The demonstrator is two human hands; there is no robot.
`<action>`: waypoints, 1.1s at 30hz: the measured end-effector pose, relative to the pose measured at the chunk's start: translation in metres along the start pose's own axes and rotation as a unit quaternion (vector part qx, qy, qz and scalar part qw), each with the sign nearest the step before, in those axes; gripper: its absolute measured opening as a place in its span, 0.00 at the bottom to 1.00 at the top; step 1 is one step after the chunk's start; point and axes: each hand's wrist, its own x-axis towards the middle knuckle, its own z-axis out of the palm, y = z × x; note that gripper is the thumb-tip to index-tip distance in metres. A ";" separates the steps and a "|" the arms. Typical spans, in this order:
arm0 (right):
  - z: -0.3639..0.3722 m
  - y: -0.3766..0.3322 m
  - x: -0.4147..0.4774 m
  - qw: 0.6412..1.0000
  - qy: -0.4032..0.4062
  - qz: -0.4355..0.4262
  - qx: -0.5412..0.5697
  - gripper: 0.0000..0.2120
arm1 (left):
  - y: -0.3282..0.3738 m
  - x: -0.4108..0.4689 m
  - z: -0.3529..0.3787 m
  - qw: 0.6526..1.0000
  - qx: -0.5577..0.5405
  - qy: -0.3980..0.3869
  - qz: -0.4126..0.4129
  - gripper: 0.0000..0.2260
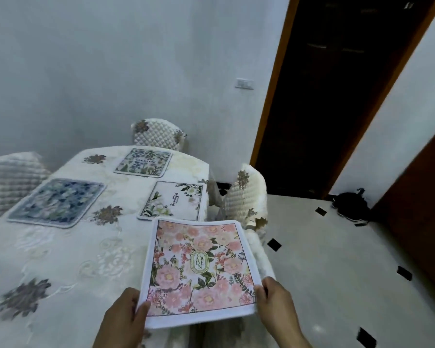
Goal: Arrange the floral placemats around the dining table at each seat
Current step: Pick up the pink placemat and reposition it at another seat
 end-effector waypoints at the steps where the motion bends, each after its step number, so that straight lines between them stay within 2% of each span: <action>1: 0.004 -0.003 0.016 1.000 -0.017 -0.018 0.001 0.17 | -0.002 0.002 0.002 1.000 0.003 0.015 -0.015 0.08; 5: 0.020 -0.018 0.077 0.989 -0.104 -0.108 0.005 0.13 | 0.000 -0.010 0.014 0.991 0.002 0.091 -0.098 0.08; 10: 0.033 -0.045 0.131 0.949 -0.195 -0.246 -0.036 0.07 | 0.018 -0.055 0.043 0.956 -0.029 0.206 -0.205 0.08; 16: 0.068 -0.094 0.147 0.886 -0.257 -0.378 -0.081 0.11 | 0.016 -0.090 0.071 0.908 -0.067 0.296 -0.290 0.10; 21: 0.103 -0.123 0.155 0.858 -0.285 -0.419 -0.090 0.14 | 0.000 -0.090 0.088 0.877 -0.084 0.342 -0.327 0.11; 27: 0.136 -0.126 0.189 0.837 -0.278 -0.459 -0.105 0.16 | -0.016 -0.058 0.116 0.866 -0.095 0.357 -0.335 0.10; 33: 0.181 -0.114 0.236 0.819 -0.321 -0.467 -0.091 0.16 | -0.016 -0.017 0.145 0.849 -0.086 0.376 -0.362 0.10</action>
